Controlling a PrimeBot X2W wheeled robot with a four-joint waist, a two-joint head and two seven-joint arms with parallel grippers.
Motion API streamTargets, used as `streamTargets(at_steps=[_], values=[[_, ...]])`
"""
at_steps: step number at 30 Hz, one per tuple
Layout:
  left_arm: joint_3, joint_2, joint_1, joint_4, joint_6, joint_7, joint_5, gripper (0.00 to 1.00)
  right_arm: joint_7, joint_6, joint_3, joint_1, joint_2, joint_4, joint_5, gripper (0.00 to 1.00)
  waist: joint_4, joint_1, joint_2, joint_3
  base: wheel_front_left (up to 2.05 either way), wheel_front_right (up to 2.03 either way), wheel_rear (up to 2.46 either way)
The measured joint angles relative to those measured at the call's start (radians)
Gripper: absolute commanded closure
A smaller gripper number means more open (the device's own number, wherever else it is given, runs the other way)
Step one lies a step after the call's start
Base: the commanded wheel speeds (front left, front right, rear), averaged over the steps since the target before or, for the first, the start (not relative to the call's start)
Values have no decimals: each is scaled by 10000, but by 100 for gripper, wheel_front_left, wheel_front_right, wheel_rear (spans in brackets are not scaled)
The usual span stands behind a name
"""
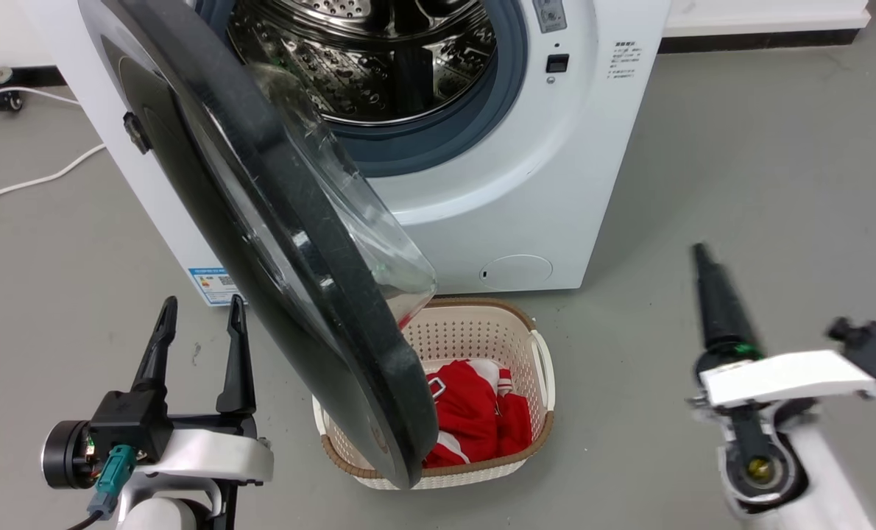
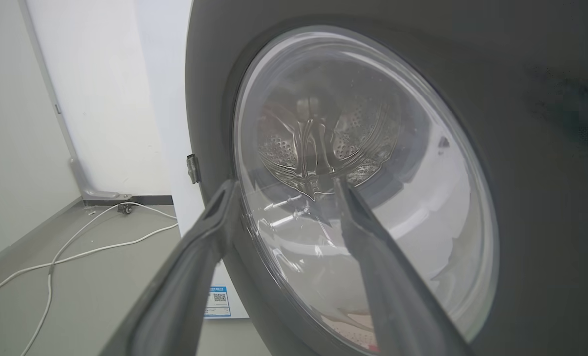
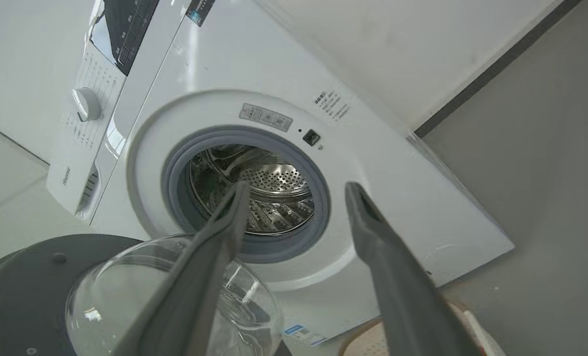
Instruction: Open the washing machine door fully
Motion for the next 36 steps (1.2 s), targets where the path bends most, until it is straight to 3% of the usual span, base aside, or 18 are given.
streamTargets(at_steps=[5, 9, 12, 15, 20, 36], values=[[0, -4, 85, -10, 58, 0, 15, 0, -35, 2, -1962, 561, 499, -915, -4286, 0, -19, 0, 0, -118, 0, 0, 0], [-17, -4, 149, -12, 69, -2, 15, 0, -35, 15, -2646, 1178, 857, -2278, -7881, 0, 2, 1, 0, -184, 0, 0, 0], [-46, -4, 161, -6, 71, 0, 15, 0, -36, 15, -2815, 1627, 920, -3164, -9731, 0, 41, 0, 0, -236, 0, 0, 0], [-75, -4, 163, -8, 71, 0, 15, 0, -36, 15, -2683, 2028, 928, -3745, -10725, 0, 76, 0, 0, -257, 0, 0, 0], [-107, -4, 168, -8, 71, 0, 27, 0, -36, 17, -2550, 2592, 941, -3981, -11614, 0, 124, 0, 0, -310, 0, 0, 0], [-334, -6, 359, 0, 182, 0, -46, 0, -36, 17, -2719, 3014, 945, -3101, -11240, 0, 261, 1, 0, -448, 0, 0, 0]])
